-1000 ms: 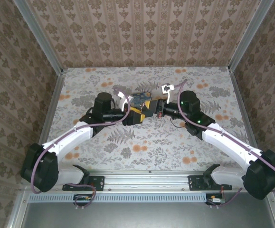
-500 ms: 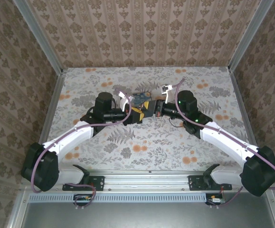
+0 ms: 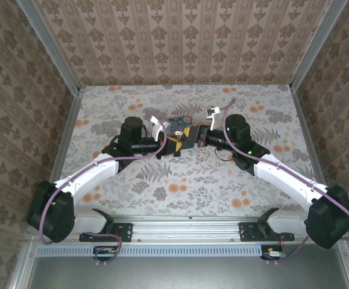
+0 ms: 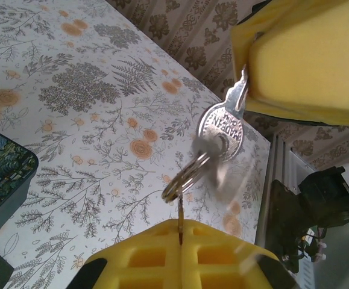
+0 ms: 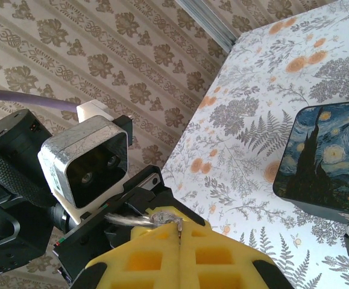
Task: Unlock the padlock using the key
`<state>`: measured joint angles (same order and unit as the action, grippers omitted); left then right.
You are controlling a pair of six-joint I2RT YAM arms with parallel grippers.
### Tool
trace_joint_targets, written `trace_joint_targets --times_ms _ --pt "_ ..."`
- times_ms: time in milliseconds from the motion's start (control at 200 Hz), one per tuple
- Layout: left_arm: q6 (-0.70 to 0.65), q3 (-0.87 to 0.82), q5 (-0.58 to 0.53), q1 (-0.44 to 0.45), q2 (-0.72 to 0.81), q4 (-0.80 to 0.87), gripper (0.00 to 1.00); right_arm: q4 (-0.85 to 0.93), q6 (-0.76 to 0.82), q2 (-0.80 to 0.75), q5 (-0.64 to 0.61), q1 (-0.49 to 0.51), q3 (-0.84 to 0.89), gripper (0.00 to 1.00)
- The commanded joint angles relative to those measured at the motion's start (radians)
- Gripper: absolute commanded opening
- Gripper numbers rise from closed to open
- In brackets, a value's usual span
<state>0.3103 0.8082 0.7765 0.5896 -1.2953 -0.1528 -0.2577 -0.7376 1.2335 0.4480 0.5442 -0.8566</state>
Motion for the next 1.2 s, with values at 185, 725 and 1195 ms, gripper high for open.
trace_joint_targets --times_ms 185,725,1195 --pt "0.007 0.002 -0.015 0.003 -0.001 0.001 0.04 -0.003 -0.006 -0.017 -0.032 -0.016 -0.001 0.0" --pt "0.02 0.124 0.258 0.015 -0.165 0.231 0.0 0.326 0.207 -0.088 -0.058 -0.109 0.052 0.36" --pt "-0.166 0.285 0.415 0.045 -0.279 0.582 0.0 0.03 0.489 0.024 0.488 -0.141 0.145 0.34"
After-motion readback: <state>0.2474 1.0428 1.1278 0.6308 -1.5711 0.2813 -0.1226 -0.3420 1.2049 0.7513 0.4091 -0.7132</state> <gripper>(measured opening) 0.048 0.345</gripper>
